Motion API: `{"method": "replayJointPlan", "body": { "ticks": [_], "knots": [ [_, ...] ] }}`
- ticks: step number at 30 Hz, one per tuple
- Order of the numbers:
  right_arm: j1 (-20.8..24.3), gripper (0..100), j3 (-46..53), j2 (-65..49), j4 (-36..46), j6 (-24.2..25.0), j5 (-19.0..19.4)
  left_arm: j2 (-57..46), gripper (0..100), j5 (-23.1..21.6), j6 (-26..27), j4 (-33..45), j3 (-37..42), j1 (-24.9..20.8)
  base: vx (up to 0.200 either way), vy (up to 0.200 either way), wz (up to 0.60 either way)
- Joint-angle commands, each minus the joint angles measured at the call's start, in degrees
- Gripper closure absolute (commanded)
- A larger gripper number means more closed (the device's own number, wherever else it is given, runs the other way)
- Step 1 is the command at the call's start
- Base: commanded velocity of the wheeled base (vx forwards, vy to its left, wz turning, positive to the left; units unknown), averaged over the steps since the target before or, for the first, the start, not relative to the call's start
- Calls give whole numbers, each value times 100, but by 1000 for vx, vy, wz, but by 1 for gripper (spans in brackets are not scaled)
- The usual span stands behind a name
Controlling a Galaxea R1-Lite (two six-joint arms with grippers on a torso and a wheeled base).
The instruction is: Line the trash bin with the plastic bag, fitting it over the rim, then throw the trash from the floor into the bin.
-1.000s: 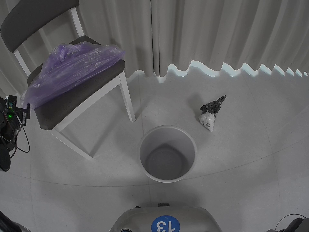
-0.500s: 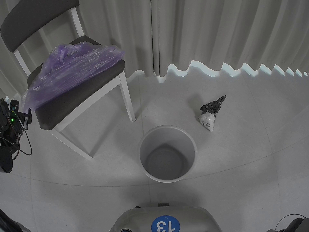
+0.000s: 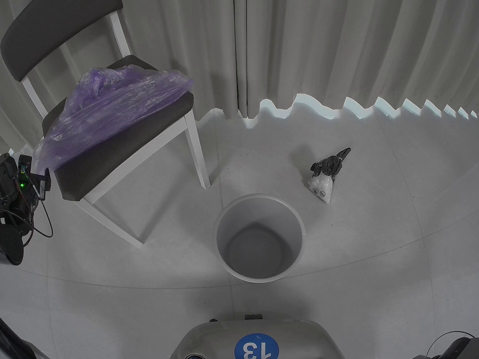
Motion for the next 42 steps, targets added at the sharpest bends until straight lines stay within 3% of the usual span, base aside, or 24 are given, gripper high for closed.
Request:
{"method": "replayJointPlan", "body": {
  "ticks": [1,9,10,34,42],
  "knots": [
    [-2,0,-1,2,-4,-3,4,20,0,6,-2,-37,-5,3,0,0,0],
    [-2,0,-1,2,-4,-3,4,11,0,15,7,-55,92,-6,0,0,0],
    [-2,0,-1,2,-4,-3,4,2,100,6,7,-55,109,-6,0,0,0],
    [7,0,43,64,5,-12,-14,-657,100,-29,-37,-64,206,-129,0,0,0],
    [244,0,315,380,-206,-162,-76,-974,100,-12,-477,-2,-5,-480,0,0,0]
  ]
}}
